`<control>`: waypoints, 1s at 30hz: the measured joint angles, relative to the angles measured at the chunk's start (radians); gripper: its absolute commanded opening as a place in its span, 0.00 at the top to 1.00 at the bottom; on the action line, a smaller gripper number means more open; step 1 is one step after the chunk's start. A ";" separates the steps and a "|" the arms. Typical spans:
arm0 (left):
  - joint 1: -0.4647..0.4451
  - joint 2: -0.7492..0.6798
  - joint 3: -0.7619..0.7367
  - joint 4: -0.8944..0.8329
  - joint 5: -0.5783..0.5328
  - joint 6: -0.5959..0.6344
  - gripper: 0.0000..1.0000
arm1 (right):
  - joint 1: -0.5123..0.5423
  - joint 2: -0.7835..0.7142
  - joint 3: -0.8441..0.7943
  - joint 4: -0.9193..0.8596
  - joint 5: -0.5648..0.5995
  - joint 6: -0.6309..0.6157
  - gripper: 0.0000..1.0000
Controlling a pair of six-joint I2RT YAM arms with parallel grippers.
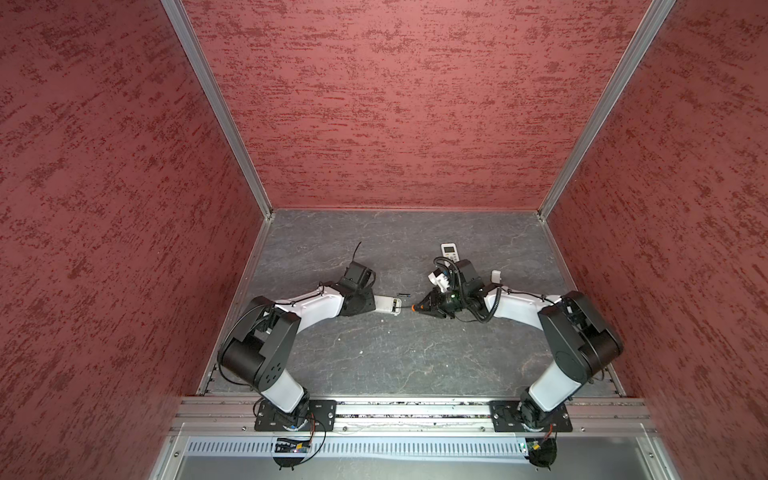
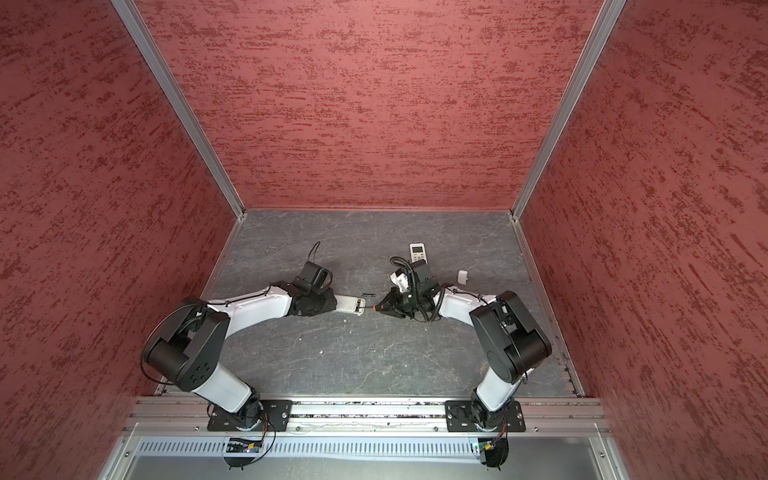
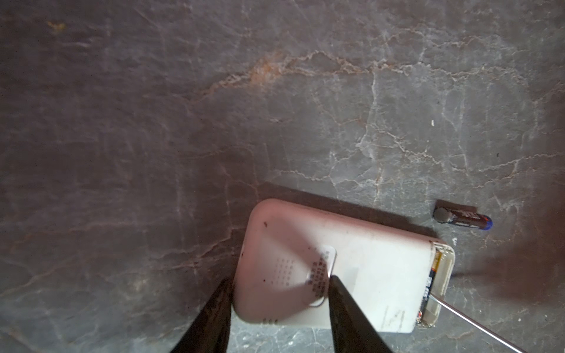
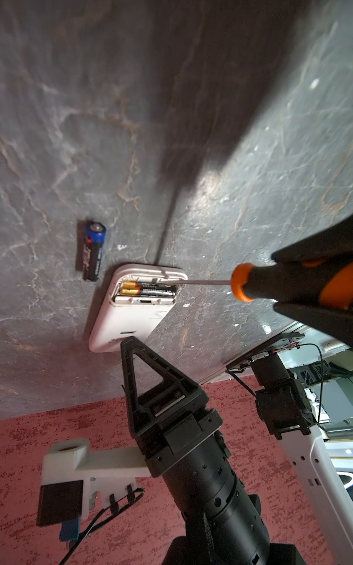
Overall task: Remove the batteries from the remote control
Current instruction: 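Lever the screwdriver upward to flip the orange-labelled battery out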
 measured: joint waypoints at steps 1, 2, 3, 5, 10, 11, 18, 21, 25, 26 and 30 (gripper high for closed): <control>0.000 0.000 0.000 0.000 -0.002 0.000 0.51 | 0.000 0.002 0.000 0.004 -0.003 0.006 1.00; -0.001 0.000 0.000 0.000 -0.003 0.000 0.51 | 0.000 0.004 0.000 0.008 -0.005 0.011 1.00; -0.002 0.000 0.000 0.000 -0.003 0.000 0.51 | 0.000 0.006 0.000 0.014 -0.005 0.016 1.00; -0.003 0.001 0.001 0.001 -0.006 -0.004 0.52 | 0.006 0.017 0.000 0.044 -0.005 0.026 1.00; -0.006 0.001 0.001 0.001 -0.014 -0.008 0.52 | 0.009 0.021 -0.002 0.054 -0.008 0.038 1.00; -0.006 0.001 0.001 0.001 -0.014 -0.008 0.52 | 0.009 0.021 -0.002 0.054 -0.008 0.040 1.00; -0.008 0.001 0.002 0.000 -0.019 -0.008 0.52 | 0.009 0.021 -0.002 0.053 -0.008 0.039 1.00; -0.010 0.001 0.002 0.000 -0.022 -0.008 0.52 | 0.009 0.019 -0.002 0.051 -0.006 0.035 1.00; -0.011 0.001 0.002 0.000 -0.025 -0.008 0.51 | 0.011 0.012 -0.002 0.045 0.003 0.032 1.00; -0.011 0.000 0.002 0.000 -0.025 -0.008 0.50 | 0.011 0.008 -0.002 0.044 0.006 0.031 1.00; -0.011 0.000 0.002 0.004 -0.023 -0.008 0.45 | 0.008 -0.032 -0.002 0.035 0.018 0.027 1.00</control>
